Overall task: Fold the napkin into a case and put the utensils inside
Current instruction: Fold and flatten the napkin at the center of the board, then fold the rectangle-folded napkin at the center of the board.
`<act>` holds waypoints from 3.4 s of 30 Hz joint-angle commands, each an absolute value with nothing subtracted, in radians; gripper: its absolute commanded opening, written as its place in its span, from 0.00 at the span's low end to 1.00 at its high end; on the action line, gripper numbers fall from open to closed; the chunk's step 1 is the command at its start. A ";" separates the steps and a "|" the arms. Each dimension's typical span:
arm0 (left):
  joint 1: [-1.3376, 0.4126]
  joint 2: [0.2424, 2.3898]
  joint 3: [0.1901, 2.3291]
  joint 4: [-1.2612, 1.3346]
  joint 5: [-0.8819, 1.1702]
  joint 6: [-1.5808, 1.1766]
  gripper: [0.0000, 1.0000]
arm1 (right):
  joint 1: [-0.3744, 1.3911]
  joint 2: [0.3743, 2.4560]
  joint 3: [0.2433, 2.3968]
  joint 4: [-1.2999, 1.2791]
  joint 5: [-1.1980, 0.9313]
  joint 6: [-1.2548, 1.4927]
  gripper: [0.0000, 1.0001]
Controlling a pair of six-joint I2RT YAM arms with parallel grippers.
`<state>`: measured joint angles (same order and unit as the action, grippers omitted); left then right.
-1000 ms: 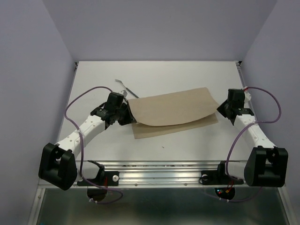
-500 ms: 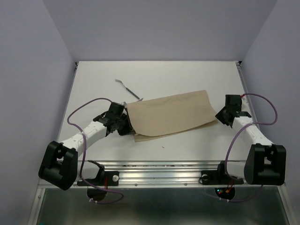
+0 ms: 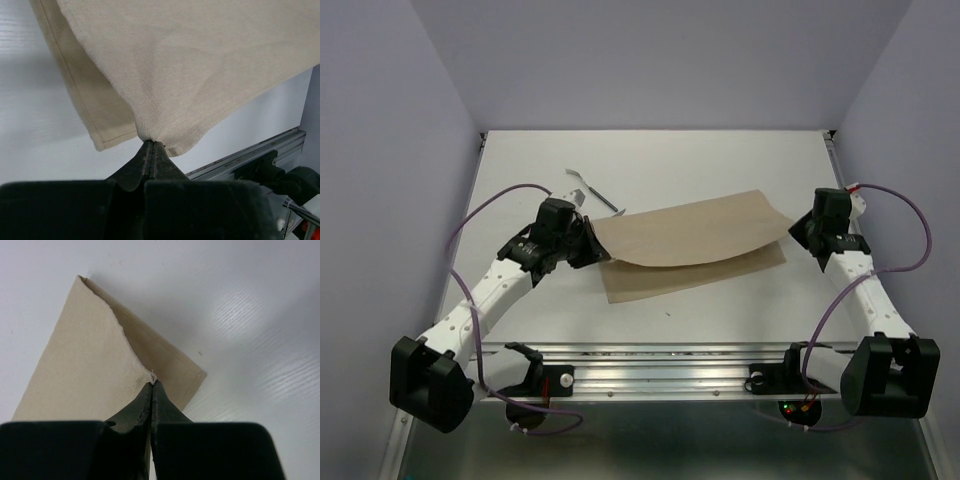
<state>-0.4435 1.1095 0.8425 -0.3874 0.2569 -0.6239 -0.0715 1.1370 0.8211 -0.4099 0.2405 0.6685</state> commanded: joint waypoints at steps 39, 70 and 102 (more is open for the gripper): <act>-0.448 1.054 0.687 -0.379 0.310 -0.664 0.00 | -0.080 1.126 0.753 -0.397 0.288 0.660 0.01; -0.448 1.219 0.831 -0.336 0.296 -0.607 0.73 | -0.071 1.272 0.906 -0.341 0.054 0.604 0.50; -0.465 2.006 1.352 -0.158 0.304 -0.623 0.56 | 0.202 2.091 1.453 -0.419 -0.072 0.552 0.22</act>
